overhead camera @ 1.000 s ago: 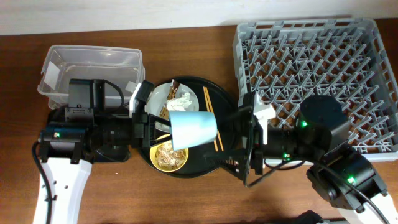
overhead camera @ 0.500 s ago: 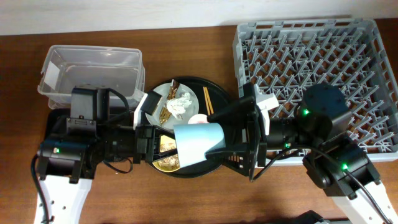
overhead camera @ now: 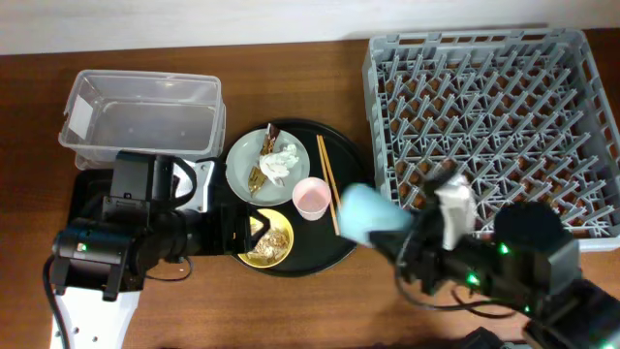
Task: Sort waste into correct bins and load items into the dishwasher rack
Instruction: 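Carry the blue cup with the right gripper and set it in the rack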
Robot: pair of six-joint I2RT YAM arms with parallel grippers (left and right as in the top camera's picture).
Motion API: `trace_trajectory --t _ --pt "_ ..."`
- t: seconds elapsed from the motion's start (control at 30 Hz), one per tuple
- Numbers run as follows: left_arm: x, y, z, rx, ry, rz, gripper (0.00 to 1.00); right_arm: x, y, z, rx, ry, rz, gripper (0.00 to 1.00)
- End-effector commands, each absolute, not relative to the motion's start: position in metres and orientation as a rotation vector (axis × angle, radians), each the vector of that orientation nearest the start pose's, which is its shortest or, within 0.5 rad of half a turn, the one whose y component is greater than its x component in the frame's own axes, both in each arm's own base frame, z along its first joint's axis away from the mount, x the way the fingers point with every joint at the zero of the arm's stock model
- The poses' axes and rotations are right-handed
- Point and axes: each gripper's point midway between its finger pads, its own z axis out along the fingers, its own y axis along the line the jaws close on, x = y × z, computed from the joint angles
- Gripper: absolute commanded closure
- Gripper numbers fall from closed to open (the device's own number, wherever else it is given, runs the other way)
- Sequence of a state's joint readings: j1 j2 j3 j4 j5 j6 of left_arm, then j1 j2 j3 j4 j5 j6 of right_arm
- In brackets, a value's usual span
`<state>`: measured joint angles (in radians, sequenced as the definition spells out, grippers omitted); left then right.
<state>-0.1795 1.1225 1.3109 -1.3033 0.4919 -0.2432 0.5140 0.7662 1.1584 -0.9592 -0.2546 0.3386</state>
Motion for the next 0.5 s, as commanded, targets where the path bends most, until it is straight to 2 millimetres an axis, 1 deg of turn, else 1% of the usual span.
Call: trace_trajectory --t 0.0,0.03,0.07,0.1,0.13,0.2,0.23,0.27,0.3,0.33,0.37,0.4,0.43,0.47 --pt "0.221 -0.108 0.247 0.037 2.71 -0.662 0.01 0.209 0.054 0.275 0.203 2.318 0.145 0.58" --pt "0.22 -0.108 0.247 0.037 2.711 -0.662 0.01 0.209 0.044 0.261 0.28 2.37 0.055 0.58" --pt "0.219 -0.107 0.246 0.036 2.716 -0.662 0.01 0.211 0.043 0.247 0.311 2.433 0.007 0.58" --pt "0.217 -0.107 0.245 0.033 2.726 -0.661 0.01 0.22 0.038 0.228 0.36 2.518 -0.072 0.58" --pt "0.216 -0.107 0.245 0.032 2.73 -0.661 0.01 0.228 0.039 0.211 0.375 2.598 -0.086 0.58" --pt "0.216 -0.107 0.245 0.031 2.733 -0.661 0.01 0.247 0.062 0.172 0.238 2.801 0.001 0.58" --pt "0.216 -0.107 0.245 0.031 2.733 -0.661 0.01 0.251 0.065 0.156 0.23 2.867 0.008 0.58" --pt "0.216 -0.107 0.245 0.031 2.733 -0.661 0.01 0.252 0.07 0.137 0.204 2.959 0.02 0.57" --pt "0.216 -0.107 0.244 0.031 2.734 -0.661 0.01 0.253 0.072 0.121 0.189 3.021 -0.009 0.57" --pt "0.216 -0.107 0.244 0.031 2.734 -0.662 0.01 0.255 0.07 0.108 0.191 3.062 -0.05 0.44" --pt "0.216 -0.107 0.245 0.031 2.733 -0.662 0.01 0.261 0.072 0.098 0.193 3.075 -0.057 0.25" --pt "0.216 -0.107 0.245 0.031 2.734 -0.662 0.01 0.267 0.074 0.098 0.193 3.054 -0.045 0.2" --pt "0.216 -0.107 0.245 0.031 2.733 -0.661 0.01 0.274 0.076 0.109 0.192 3.008 -0.017 0.18" --pt "0.216 -0.107 0.244 0.032 2.731 -0.661 0.01 0.282 0.079 0.133 0.19 2.925 0.031 0.17"
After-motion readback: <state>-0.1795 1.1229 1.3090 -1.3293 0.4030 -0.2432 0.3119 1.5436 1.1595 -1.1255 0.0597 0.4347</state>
